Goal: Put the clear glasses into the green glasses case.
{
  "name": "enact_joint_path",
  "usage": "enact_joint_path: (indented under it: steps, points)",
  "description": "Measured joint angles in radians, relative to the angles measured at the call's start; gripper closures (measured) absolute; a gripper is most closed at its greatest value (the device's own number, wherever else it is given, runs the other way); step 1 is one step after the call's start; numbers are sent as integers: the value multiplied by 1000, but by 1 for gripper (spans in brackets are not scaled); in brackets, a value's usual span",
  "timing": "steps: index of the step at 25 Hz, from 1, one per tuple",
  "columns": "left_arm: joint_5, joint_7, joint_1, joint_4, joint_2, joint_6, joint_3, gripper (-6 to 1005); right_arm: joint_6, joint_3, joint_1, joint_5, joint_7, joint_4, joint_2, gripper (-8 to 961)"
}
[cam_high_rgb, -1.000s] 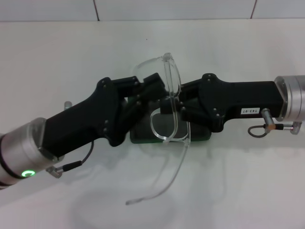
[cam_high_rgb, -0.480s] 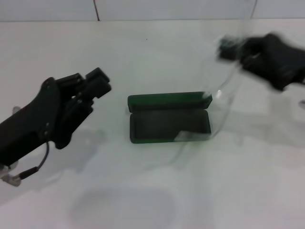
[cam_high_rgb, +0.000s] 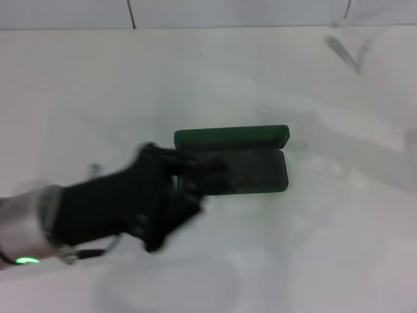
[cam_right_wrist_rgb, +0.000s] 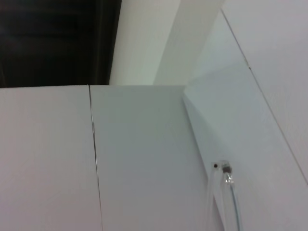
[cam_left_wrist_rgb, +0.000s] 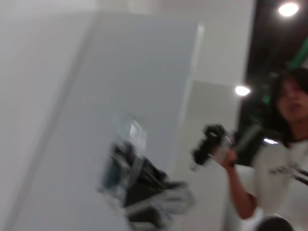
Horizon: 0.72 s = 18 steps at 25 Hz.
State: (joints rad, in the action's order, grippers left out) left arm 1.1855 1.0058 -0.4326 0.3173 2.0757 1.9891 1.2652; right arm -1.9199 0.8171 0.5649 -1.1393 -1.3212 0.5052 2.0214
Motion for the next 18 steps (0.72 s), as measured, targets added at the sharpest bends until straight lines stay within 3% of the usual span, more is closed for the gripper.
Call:
enact_joint_path:
  steps: [3,7,13,18]
  points:
    - [20,-22,-49,-27,25,-1,12,888,26,21,72,-1,54,-100,0,840]
    - [-80,-51,-98,-74,30,0,114,888,103,145,143,1,121,-185,5,840]
    - [-216,-83,-74,-77,27,-1,182,888,162,339,193,65,180,-263,7,841]
    - [-261,-84,-43,-71,22,-1,175,888,165,351,184,65,181,-266,6,841]
